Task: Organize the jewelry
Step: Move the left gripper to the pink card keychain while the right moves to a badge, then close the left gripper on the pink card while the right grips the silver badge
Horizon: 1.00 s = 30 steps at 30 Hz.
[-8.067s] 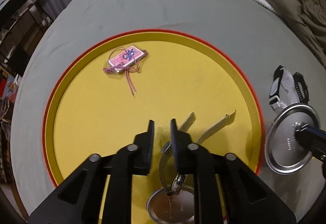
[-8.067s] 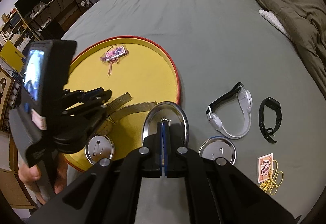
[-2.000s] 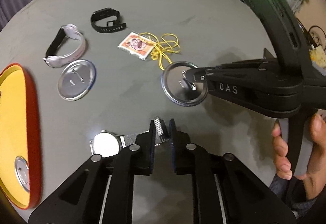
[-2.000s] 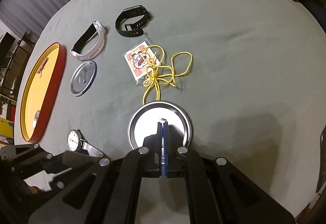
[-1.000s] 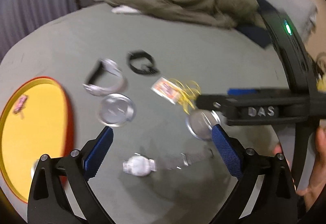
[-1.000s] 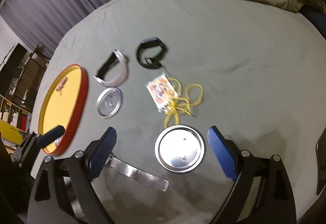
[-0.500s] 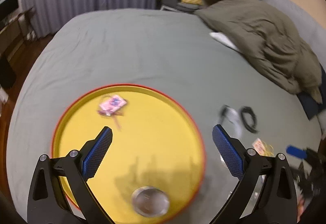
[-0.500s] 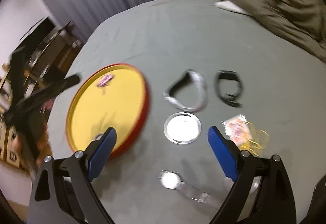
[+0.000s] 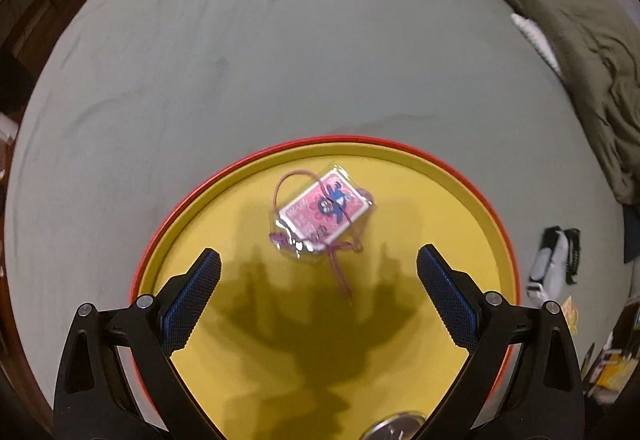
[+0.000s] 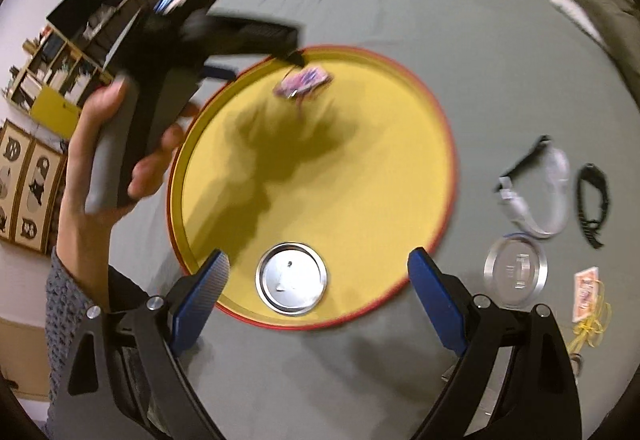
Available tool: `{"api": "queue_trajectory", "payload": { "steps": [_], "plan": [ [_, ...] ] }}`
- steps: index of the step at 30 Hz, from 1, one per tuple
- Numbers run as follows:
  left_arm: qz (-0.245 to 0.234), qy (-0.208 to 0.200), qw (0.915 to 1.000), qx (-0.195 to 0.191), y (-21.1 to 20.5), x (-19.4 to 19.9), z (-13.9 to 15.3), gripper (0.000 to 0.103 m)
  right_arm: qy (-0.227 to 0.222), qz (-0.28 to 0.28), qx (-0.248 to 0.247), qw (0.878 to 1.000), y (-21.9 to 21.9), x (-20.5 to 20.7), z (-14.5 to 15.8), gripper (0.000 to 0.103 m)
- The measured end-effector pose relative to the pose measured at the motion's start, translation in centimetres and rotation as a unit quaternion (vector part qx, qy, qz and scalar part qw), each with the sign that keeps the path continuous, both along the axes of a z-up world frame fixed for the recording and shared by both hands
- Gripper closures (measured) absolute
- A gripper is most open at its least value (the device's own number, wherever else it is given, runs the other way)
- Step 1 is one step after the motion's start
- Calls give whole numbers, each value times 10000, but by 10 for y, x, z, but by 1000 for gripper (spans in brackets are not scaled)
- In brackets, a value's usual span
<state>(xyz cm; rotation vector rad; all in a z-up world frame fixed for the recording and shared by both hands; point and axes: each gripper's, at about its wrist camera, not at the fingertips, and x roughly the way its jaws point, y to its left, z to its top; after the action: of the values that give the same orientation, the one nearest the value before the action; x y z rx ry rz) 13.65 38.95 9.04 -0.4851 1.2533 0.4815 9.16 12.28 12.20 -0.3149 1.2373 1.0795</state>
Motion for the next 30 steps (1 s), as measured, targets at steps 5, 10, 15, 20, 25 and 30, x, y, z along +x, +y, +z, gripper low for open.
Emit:
{"api": "queue_trajectory", "payload": {
  "steps": [5,10,15,20,25,30],
  "plan": [
    [-214,29,9993,-309,-1,12,-14,7,206,218,-414,9987,29,-20,-30,16],
    [207,194,9987,-429,13,16,-28,7,168,428,-719,9964,48,-36,-52,16],
    [247,285,9974,-618,15,20,-34,7,101,559,-908,9942,63,-52,-67,16],
    [126,674,9972,-293,8,27,-48,7,77,667,-1016,9926,68,-68,-81,16],
    [-153,1000,9949,-44,-5,33,-54,5,-14,618,-1047,9926,70,-71,-85,16],
    [-447,1066,9932,150,-18,46,-56,5,-203,645,-1122,9914,76,-82,-93,13]
  ]
}}
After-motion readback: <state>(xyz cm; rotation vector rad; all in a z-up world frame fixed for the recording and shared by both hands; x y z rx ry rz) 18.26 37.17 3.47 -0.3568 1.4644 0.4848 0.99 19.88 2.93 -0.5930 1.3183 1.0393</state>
